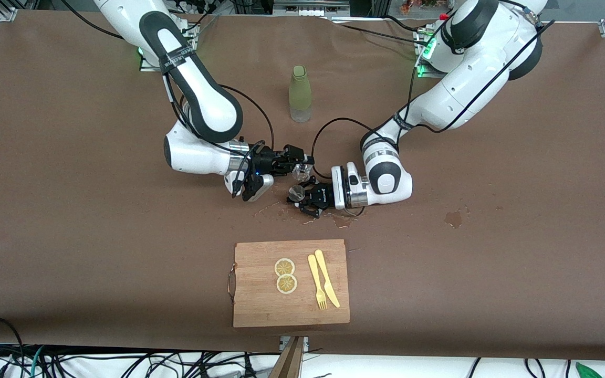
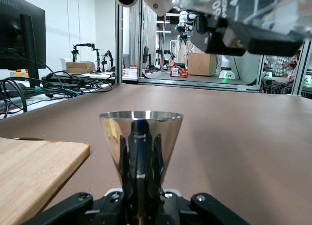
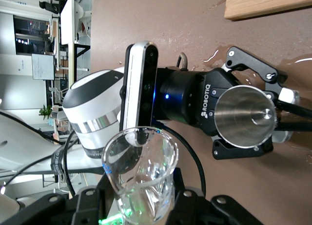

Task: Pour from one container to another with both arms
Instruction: 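Tilt the beaker with the right gripper to pour into the jigger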

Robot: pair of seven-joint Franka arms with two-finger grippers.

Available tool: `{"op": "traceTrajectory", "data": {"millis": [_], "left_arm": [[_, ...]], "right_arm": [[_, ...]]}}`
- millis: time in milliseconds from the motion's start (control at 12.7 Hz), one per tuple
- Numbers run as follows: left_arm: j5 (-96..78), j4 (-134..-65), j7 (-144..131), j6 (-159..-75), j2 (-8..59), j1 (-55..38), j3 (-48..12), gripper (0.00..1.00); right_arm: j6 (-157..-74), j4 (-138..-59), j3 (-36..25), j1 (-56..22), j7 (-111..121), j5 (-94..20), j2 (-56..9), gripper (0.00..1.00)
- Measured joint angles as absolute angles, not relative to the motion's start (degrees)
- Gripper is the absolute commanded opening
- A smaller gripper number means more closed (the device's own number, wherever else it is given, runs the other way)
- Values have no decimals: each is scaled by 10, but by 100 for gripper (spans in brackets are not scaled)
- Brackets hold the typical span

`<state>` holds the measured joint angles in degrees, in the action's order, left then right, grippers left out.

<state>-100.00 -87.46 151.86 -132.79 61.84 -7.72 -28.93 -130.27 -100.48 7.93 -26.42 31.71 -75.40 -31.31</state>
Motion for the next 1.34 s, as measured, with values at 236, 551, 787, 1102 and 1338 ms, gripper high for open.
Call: {"op": "traceTrajectory", "data": {"millis": [236, 551, 787, 1102, 1338], "left_arm": [[-1000, -874, 1521, -1328, 619, -77, -289, 0], [-1000, -873, 1521, -1327, 619, -77, -289, 0], [-1000, -873, 1521, -1324, 619, -77, -289, 0], [-1000, -873, 1521, -1321, 620, -77, -289, 0], [-1000, -873, 1521, -1321, 620, -77, -289, 0]], "right_arm": [[-1303, -999, 79, -264, 307, -754, -321, 13], [-1303, -999, 79, -264, 296, -754, -325, 13], [-1303, -998, 77, -264, 291, -754, -325, 13], [-1303, -996, 74, -263, 286, -755, -325, 13], [-1304, -996, 74, -263, 276, -755, -325, 14]]}}
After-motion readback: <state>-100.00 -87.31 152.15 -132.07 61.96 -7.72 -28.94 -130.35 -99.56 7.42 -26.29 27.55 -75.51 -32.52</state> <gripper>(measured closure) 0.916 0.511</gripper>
